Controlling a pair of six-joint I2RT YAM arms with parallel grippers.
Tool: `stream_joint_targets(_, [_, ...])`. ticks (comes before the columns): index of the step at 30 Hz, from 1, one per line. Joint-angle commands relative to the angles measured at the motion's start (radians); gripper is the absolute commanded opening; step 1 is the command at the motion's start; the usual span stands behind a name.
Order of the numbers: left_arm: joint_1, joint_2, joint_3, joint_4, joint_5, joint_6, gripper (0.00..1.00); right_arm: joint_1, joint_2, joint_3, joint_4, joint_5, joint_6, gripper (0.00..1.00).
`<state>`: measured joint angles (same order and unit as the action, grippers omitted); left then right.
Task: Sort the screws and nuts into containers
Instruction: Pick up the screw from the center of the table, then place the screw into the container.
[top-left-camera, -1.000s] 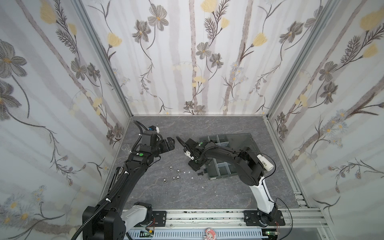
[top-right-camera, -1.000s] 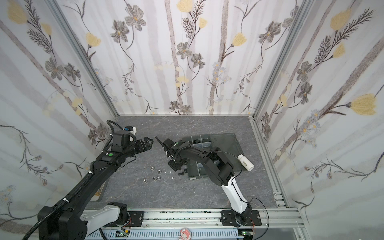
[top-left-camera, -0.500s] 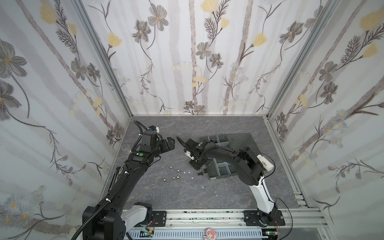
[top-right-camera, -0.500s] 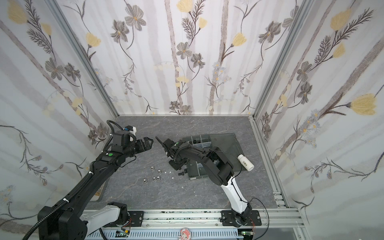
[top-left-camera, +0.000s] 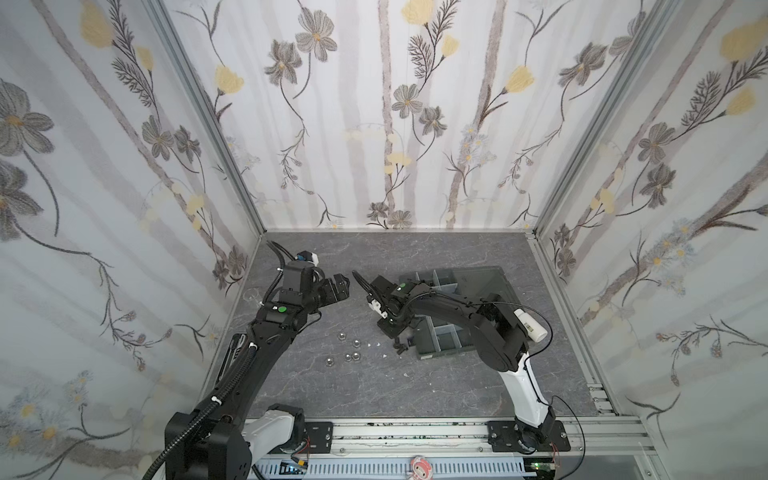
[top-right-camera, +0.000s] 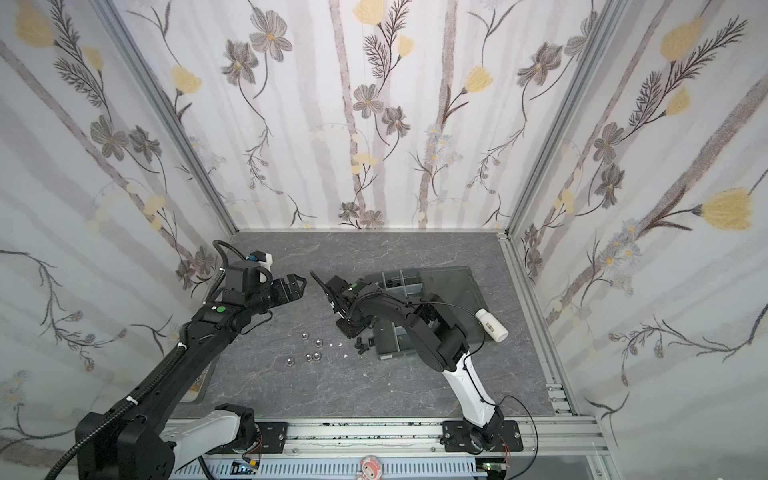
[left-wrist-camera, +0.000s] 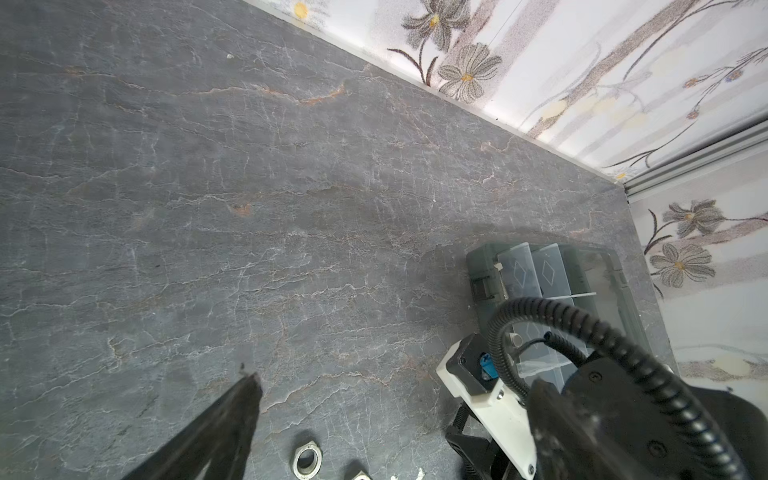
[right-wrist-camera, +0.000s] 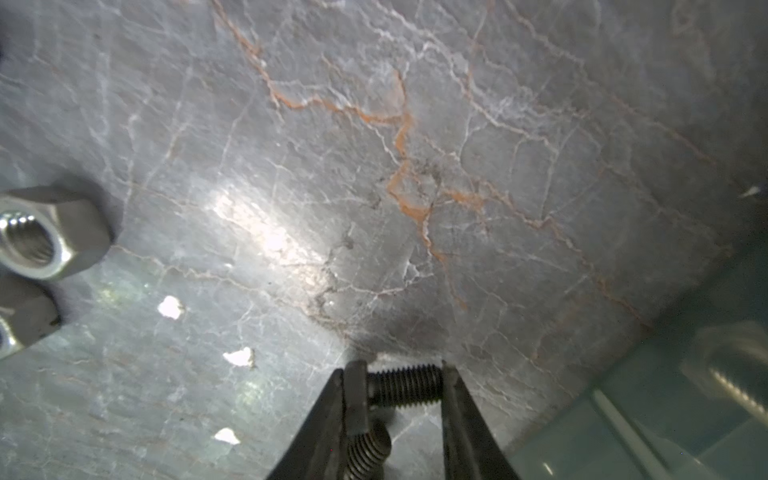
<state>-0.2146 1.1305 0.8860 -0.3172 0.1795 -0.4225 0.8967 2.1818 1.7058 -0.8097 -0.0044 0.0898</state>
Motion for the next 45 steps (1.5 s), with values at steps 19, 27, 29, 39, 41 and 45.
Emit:
stream_joint_targets(19, [-0.002, 0.018, -0.002, 0.047, 0.044, 0.010, 1.00, -0.032, -0.138, 0.013, -0.002, 0.040, 0.021, 0.28])
stream_joint_targets(27, [-0.020, 0.055, 0.018, 0.043, 0.035, 0.007, 1.00, -0.122, -0.248, -0.071, 0.042, 0.040, 0.032, 0.28])
stream_joint_targets(29, [-0.030, 0.064, 0.023, 0.040, 0.028, 0.007, 1.00, -0.147, -0.279, -0.104, 0.057, 0.037, 0.032, 0.28])
stream_joint_targets(39, [-0.098, 0.121, 0.088, 0.012, -0.024, 0.005, 1.00, -0.269, -0.397, -0.259, 0.156, 0.031, 0.048, 0.28])
stream_joint_targets(41, [-0.113, 0.135, 0.104, 0.009, -0.036, 0.004, 1.00, -0.293, -0.404, -0.282, 0.180, 0.023, 0.053, 0.28])
stream_joint_targets(45, [-0.134, 0.184, 0.130, 0.003, -0.047, 0.007, 1.00, -0.325, -0.400, -0.303, 0.219, 0.001, 0.059, 0.28])
